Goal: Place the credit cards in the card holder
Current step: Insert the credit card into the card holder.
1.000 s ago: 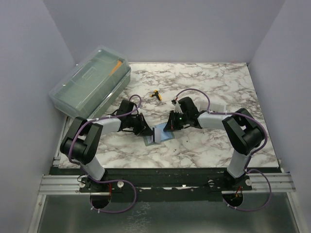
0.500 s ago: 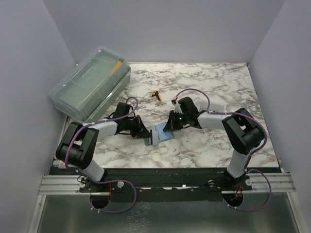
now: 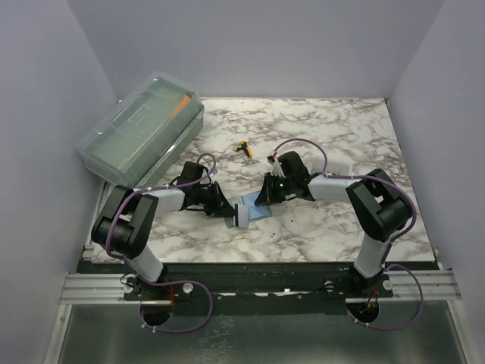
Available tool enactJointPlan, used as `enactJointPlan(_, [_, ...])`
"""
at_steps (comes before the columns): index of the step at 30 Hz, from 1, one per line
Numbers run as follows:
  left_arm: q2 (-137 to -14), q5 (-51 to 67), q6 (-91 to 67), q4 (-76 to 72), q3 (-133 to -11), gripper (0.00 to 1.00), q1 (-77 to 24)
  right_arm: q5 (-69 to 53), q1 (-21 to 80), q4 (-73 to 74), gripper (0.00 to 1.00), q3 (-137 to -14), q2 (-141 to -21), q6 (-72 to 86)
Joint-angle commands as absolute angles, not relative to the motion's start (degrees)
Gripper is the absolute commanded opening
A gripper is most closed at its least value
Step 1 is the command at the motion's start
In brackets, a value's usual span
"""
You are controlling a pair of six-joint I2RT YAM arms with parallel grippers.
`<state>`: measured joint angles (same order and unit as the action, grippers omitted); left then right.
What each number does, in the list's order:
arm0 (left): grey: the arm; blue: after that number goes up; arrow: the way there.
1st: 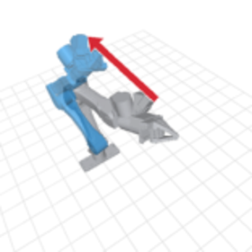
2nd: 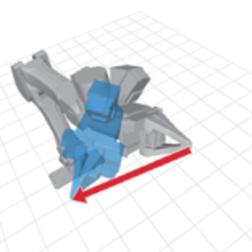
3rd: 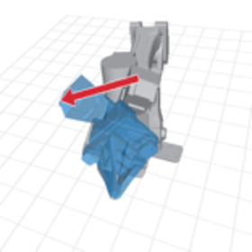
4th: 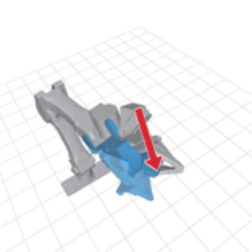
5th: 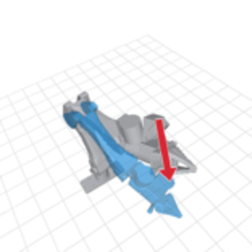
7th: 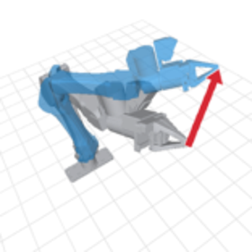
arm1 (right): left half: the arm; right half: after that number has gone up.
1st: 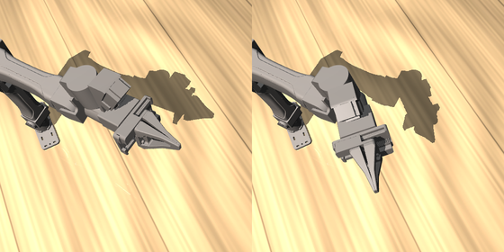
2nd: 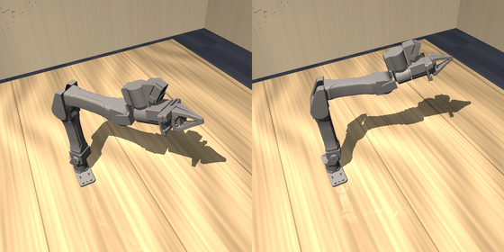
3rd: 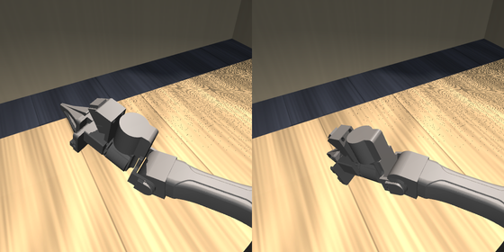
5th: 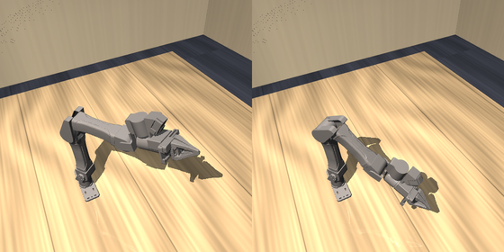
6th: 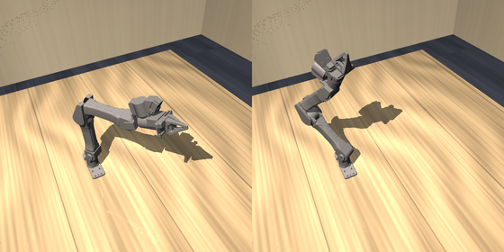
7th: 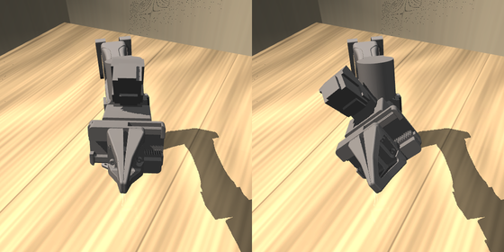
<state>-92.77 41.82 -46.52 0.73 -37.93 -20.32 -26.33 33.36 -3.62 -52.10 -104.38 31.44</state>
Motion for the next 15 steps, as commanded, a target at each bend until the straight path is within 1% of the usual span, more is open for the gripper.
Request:
enactJointPlan(1, [-94.9,41.4,-47.3,0.3,-38.4,0.0,-20.1,-25.0,33.6,-1.0,0.0,-50.9,-107.2,30.3])
enactJointPlan(7, [-95.5,41.3,-47.6,0.3,-39.4,0.0,-20.0,-25.3,33.6,-1.3,0.0,-51.0,-107.7,30.4])
enactJointPlan(15, [-96.1,42.6,-49.0,-3.9,-40.3,0.0,-20.0,-25.6,33.6,-1.5,0.0,-51.1,-107.9,30.4])
